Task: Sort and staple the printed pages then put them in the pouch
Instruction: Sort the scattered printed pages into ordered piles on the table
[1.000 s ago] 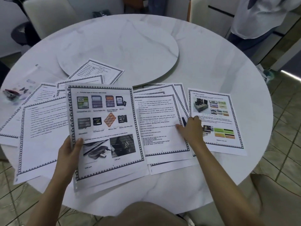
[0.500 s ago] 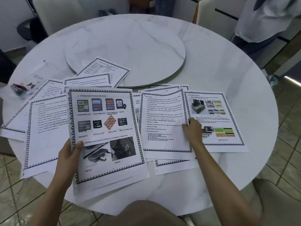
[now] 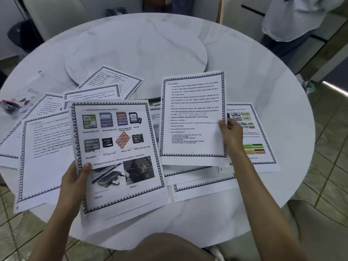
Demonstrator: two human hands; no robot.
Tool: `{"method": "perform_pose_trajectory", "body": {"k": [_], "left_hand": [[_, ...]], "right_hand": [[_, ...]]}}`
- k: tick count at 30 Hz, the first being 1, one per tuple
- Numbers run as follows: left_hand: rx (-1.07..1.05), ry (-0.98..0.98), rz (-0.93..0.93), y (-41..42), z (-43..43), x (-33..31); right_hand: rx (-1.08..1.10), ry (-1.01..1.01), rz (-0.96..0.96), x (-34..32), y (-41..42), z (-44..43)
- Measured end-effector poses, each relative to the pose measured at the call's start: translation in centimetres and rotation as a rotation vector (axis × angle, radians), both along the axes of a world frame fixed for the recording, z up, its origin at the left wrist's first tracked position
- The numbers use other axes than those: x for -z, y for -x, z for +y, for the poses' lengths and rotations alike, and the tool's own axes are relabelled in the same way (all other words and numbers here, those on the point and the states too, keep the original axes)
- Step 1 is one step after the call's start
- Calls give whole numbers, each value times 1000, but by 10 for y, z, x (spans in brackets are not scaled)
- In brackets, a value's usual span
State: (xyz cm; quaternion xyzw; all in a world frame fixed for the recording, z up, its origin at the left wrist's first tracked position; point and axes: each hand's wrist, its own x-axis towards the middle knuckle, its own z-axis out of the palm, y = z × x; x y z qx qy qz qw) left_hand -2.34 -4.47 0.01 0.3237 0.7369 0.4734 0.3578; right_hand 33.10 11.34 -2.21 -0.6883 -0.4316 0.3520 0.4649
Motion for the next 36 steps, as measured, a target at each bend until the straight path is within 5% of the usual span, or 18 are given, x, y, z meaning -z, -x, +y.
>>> {"method": "perform_pose_trajectory", "body": {"k": [17,26,36], "left_hand": [[-100,7,21,-20,0,1],[-177,28,44,-27,-3,7],[-181,37,60,-22,-12,10]], "right_hand": [[56,194,-410,21,-171,8],[149,93,-580,36,-166,22],[-281,-17,-505,28,-49,24]]}}
